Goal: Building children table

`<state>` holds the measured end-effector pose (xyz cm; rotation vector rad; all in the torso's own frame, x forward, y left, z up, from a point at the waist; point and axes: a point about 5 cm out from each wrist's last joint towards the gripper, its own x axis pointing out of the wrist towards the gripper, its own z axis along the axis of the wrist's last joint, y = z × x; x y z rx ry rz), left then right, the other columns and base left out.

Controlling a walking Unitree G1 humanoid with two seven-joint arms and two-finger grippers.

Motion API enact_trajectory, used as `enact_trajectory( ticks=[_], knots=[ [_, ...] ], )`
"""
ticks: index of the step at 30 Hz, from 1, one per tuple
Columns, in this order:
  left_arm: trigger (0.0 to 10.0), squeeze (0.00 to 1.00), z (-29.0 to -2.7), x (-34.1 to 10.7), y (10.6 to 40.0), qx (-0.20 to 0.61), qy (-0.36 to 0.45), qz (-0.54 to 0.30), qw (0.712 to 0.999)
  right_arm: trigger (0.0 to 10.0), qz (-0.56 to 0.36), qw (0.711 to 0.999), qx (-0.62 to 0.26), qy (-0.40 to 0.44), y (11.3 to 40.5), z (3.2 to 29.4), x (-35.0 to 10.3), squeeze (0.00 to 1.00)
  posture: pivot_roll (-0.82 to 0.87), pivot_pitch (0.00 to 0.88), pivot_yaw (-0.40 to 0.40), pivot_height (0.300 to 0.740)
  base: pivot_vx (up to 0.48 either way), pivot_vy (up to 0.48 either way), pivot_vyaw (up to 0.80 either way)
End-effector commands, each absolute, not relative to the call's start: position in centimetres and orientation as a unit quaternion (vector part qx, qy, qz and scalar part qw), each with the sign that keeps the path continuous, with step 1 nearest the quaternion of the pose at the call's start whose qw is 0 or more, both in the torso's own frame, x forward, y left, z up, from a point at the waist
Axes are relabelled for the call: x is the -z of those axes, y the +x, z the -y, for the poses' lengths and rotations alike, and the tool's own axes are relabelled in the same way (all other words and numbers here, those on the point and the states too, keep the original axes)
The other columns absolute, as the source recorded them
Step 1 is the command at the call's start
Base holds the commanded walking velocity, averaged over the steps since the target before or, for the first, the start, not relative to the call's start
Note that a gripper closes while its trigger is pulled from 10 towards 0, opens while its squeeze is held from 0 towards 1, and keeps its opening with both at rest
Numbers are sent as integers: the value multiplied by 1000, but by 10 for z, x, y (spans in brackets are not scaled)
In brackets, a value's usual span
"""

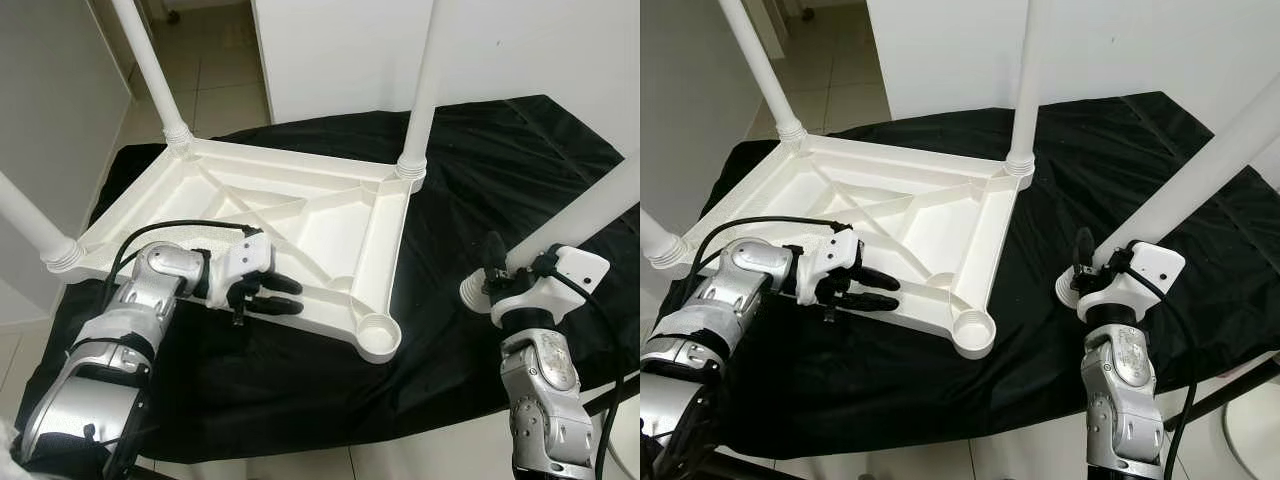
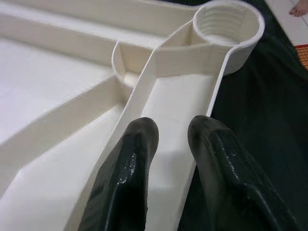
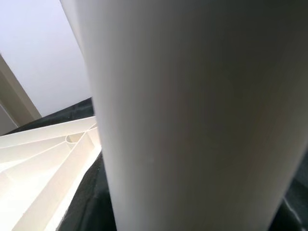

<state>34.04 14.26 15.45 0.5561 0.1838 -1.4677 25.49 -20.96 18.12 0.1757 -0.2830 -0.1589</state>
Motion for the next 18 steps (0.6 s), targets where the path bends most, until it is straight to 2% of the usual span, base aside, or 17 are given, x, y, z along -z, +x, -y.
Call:
enact_trajectory(
  ticks=[1, 4, 7, 9, 11, 15, 18],
  knots=[
    [10000, 0, -162, -152, 361, 448, 267, -55, 851, 10000, 147, 983, 71, 86, 256, 207, -182, 0, -89, 24, 102, 740, 0, 0, 0],
    [10000, 0, -166, -151, 361, 432, 263, -58, 860, 10000, 147, 983, 70, 86, 257, 207, -182, 0, -89, 24, 102, 740, 0, 0, 0],
    [10000, 0, -172, -159, 366, 395, 220, -41, 891, 10000, 146, 983, 67, 87, 257, 206, -181, 0, -84, 21, 94, 740, 0, 0, 0],
    [10000, 0, -172, -159, 366, 395, 220, -41, 891, 10000, 146, 983, 67, 87, 257, 206, -181, 0, -84, 21, 94, 740, 0, 0, 0],
    [10000, 0, -184, -177, 379, 307, 135, -20, 942, 10000, 147, 983, 65, 88, 259, 205, -182, 0, -82, 21, 91, 740, 0, 0, 0],
    [10000, 0, -188, -185, 383, 273, 88, -10, 958, 10000, 147, 983, 62, 89, 260, 204, -183, 0, -82, 21, 91, 740, 0, 0, 0],
    [10000, 0, -187, -184, 383, 269, 84, -9, 960, 10000, 148, 983, 59, 89, 261, 203, -183, 0, -78, 20, 82, 740, 0, 0, 0]
  ],
)
